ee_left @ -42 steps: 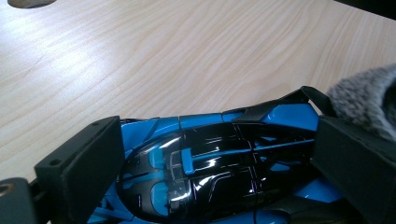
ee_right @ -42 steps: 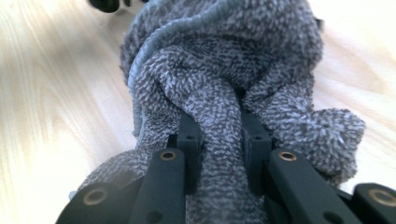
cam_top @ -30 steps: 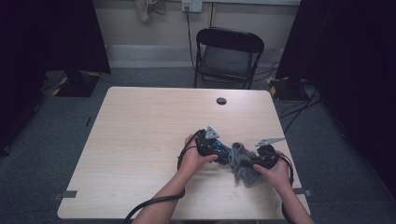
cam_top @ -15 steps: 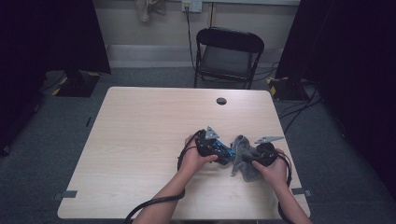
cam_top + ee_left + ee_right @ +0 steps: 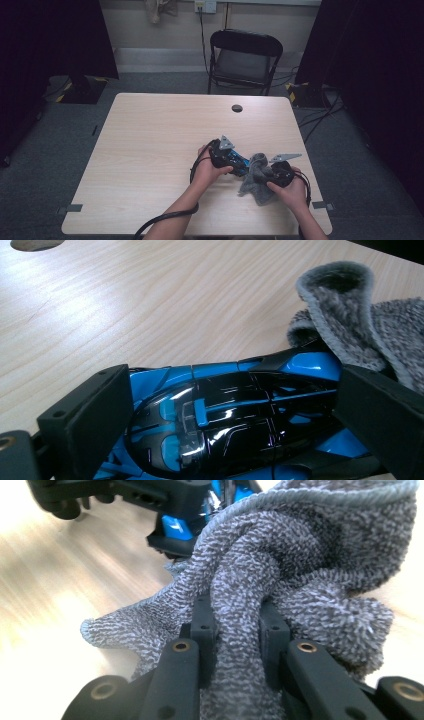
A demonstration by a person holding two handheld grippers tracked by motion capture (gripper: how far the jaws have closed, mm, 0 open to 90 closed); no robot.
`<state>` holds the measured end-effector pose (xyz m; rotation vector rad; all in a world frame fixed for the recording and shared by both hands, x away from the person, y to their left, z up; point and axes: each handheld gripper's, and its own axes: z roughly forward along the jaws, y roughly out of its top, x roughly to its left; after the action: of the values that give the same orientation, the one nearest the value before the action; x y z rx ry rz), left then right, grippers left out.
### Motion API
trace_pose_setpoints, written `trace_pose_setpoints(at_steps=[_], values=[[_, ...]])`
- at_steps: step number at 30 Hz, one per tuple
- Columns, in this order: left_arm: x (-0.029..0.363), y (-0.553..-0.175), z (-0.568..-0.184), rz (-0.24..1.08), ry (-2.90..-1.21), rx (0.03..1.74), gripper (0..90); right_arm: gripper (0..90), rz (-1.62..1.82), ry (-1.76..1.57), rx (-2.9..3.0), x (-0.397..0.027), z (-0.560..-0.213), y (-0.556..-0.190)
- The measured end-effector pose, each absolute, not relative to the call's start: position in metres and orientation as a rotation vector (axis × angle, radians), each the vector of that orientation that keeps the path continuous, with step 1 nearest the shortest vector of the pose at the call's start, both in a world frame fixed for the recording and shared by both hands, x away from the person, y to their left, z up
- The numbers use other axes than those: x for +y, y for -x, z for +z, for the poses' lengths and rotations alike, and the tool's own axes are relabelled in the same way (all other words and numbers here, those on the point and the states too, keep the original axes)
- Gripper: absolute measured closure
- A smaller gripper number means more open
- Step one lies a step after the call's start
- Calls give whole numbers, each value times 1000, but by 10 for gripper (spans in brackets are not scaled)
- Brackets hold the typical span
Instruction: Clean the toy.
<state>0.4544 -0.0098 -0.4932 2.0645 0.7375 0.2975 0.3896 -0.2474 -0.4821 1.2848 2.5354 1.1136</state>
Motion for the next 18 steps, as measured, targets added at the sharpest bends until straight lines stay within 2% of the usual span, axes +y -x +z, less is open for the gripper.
trace_pose_setpoints(at_steps=[9,18], values=[[-10,-454,-493,300,-2065,739,24,753,1113,-1283,2532,-247,-482,-385],[-10,-455,-493,292,-2068,737,24,752,1107,-1325,2457,-270,-475,-390]])
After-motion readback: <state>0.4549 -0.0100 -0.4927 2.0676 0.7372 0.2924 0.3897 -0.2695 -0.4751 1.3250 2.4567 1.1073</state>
